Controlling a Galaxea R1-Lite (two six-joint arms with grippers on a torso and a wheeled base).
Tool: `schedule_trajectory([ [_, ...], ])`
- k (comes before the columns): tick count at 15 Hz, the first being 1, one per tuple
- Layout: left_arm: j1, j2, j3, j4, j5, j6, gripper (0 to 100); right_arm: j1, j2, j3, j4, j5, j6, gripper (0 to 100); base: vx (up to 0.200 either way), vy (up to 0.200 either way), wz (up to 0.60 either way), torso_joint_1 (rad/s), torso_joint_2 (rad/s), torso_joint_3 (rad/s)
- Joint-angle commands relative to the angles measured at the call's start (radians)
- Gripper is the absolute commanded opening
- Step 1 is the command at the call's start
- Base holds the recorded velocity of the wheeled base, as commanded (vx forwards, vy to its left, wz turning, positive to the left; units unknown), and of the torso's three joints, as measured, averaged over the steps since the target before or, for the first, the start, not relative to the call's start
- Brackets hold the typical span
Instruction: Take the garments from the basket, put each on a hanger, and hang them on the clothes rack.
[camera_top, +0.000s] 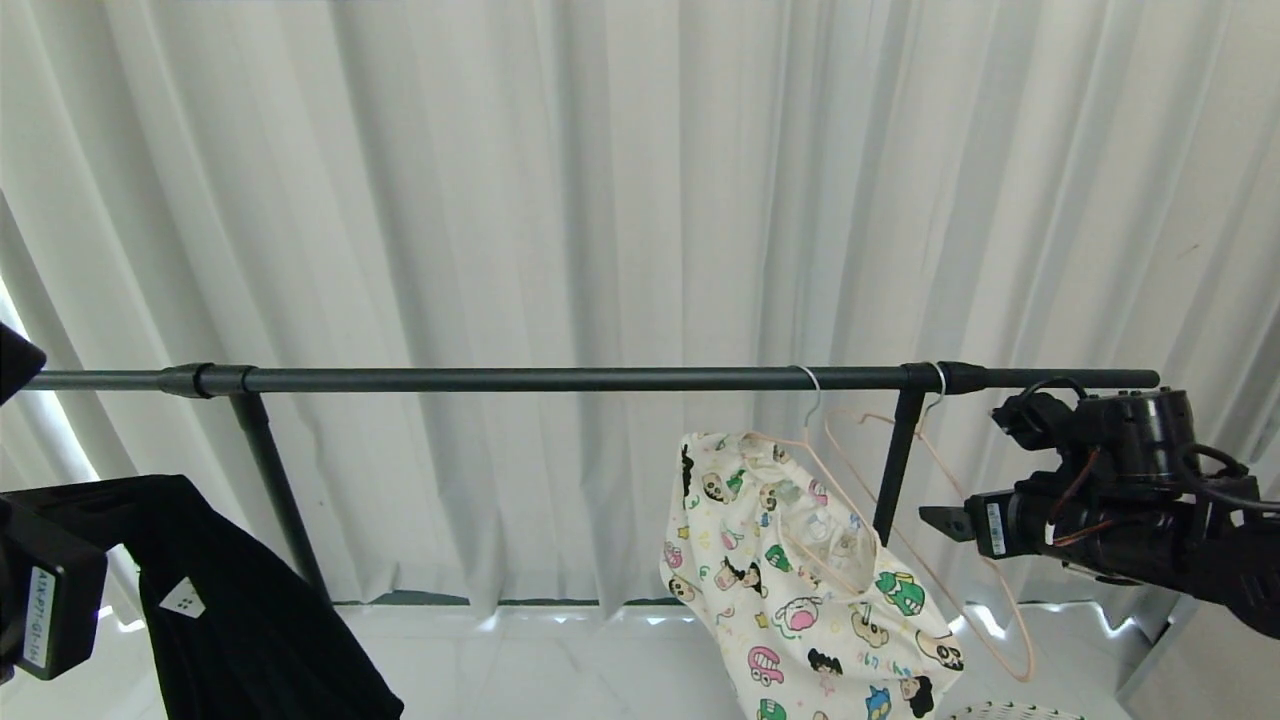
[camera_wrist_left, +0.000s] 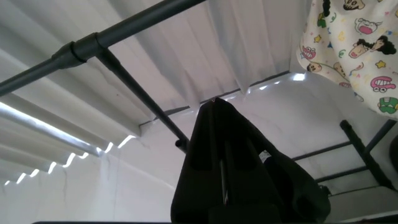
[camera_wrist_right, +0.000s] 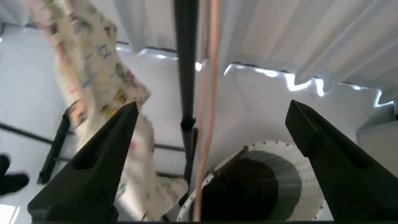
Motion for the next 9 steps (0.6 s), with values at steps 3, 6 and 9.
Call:
schedule_trajectory([
  [3,-0.01,-0.01,0.016,0.001,0.001,0.001,0,-0.017,0.085,-0.005,-0.01,0.001,0.0,100,0.0,0.0,0.0,0.0,0.0,0.0],
  [6,-0.03,-0.008,0.021,0.0,0.001,0.001,0,-0.014,0.103,-0.031,-0.012,0.002,0.0,100,0.0,0.0,0.0,0.0,0.0,0.0],
  [9,-0.03,-0.008,0.021,0.0,0.001,0.0,0,-0.014,0.136,-0.051,-0.03,0.004,0.0,0,0.0,0.0,0.0,0.0,0.0,0.0],
])
